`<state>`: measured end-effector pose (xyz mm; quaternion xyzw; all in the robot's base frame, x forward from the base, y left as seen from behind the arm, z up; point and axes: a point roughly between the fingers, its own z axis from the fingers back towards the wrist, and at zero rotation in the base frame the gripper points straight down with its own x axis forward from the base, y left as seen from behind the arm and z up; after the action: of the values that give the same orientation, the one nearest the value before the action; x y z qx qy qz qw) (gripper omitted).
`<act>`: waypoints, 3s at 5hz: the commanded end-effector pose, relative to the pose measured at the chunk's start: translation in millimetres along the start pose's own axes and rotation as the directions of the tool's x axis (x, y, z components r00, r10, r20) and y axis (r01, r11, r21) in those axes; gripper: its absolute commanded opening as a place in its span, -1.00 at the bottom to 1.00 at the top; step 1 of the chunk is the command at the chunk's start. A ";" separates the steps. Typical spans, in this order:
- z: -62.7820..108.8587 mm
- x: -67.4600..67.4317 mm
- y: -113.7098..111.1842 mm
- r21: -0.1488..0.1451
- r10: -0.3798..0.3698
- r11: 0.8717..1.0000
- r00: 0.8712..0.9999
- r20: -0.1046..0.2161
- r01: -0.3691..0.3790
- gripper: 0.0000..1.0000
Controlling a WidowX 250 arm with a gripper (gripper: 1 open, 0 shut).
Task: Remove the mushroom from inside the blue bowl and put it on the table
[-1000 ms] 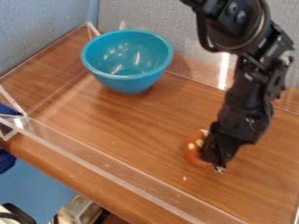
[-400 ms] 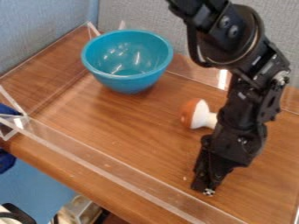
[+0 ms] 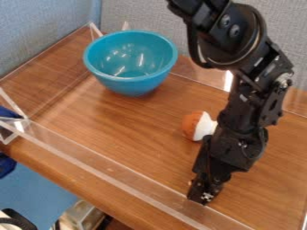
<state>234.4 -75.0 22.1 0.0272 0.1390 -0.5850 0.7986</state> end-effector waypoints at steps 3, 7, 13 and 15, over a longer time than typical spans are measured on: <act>12.0 -9.3 10.7 0.047 0.030 0.998 0.999 -0.022 -0.029 1.00; 24.6 -6.4 23.3 0.153 0.014 0.988 0.998 -0.055 -0.005 1.00; 34.1 -3.2 45.1 0.271 0.064 0.961 0.997 -0.044 -0.050 -1.00; 36.3 -3.8 50.0 0.315 0.075 0.947 0.996 -0.039 -0.059 -1.00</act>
<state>283.0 -56.8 38.8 0.1655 0.0877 -0.5662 0.8027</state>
